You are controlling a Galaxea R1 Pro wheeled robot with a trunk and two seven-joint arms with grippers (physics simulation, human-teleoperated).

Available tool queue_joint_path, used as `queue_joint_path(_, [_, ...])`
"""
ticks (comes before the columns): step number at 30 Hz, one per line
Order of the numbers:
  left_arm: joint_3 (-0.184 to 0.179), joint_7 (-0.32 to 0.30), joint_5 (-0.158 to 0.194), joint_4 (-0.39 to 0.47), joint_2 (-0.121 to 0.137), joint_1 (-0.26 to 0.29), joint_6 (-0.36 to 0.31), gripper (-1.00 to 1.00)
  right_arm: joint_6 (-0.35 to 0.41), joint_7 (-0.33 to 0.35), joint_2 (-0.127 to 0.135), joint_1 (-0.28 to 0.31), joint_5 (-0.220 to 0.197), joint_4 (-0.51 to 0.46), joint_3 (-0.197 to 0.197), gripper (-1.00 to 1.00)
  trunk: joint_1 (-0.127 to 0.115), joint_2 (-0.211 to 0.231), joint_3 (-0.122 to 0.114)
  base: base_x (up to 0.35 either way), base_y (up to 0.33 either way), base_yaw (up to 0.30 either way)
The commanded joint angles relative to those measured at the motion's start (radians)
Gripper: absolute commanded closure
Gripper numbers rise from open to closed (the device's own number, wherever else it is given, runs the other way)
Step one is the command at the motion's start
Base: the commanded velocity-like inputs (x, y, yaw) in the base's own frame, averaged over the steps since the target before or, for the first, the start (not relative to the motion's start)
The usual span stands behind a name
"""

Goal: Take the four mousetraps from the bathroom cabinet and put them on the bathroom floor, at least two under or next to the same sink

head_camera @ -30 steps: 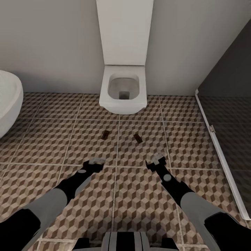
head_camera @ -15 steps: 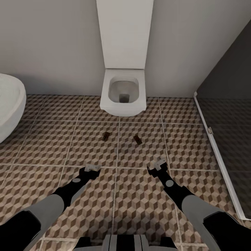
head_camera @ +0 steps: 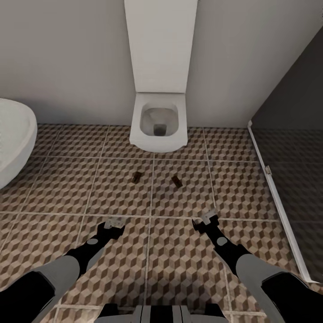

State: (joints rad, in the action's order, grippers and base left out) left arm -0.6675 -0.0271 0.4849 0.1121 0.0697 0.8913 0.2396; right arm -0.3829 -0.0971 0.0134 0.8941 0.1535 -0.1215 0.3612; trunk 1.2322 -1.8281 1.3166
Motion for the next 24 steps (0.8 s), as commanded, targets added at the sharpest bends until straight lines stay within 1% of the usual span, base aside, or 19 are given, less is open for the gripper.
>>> queue_joint_path(1, [-0.007, -0.010, 0.011, -0.012, 0.000, 0.000, 0.010, -1.00, -0.005, 0.001, 0.002, 0.000, 0.009, 0.010, 0.003, -1.00, -0.004, 0.007, -0.003, 0.000, 0.000, 0.000])
queue_joint_path(7, [-0.007, -0.023, 0.011, -0.034, -0.002, -0.001, 0.033, -1.00, -0.015, 0.028, 0.010, 0.000, -0.004, 0.034, 0.003, -1.00, -0.027, 0.049, -0.022, 0.000, 0.000, 0.000])
queue_joint_path(9, [-0.007, -0.024, 0.011, -0.040, -0.002, -0.001, 0.038, -1.00, -0.021, 0.032, 0.013, -0.001, -0.016, 0.038, 0.003, -1.00, -0.035, 0.063, -0.028, 0.000, 0.000, 0.000])
queue_joint_path(10, [-0.007, -0.026, 0.011, -0.047, -0.002, -0.001, 0.042, -1.00, -0.027, 0.036, 0.016, -0.001, -0.030, 0.040, 0.003, -1.00, -0.038, 0.070, -0.031, 0.000, 0.000, 0.000])
queue_joint_path(12, [-0.007, -0.026, 0.011, -0.057, -0.003, -0.002, 0.044, -1.00, -0.033, 0.038, 0.017, -0.002, -0.045, 0.042, 0.003, -1.00, -0.046, 0.084, -0.037, 0.000, 0.000, 0.000])
queue_joint_path(15, [-0.007, -0.028, 0.011, -0.075, -0.003, -0.002, 0.047, -1.00, -0.039, 0.042, 0.019, -0.003, -0.061, 0.044, 0.004, -1.00, -0.058, 0.105, -0.047, 0.000, 0.000, 0.000])
queue_joint_path(24, [-0.006, -0.029, 0.011, -0.138, -0.008, -0.002, 0.079, -1.00, -0.046, 0.045, 0.020, -0.009, -0.076, 0.051, 0.004, -1.00, -0.092, 0.168, -0.075, 0.000, 0.000, 0.000])
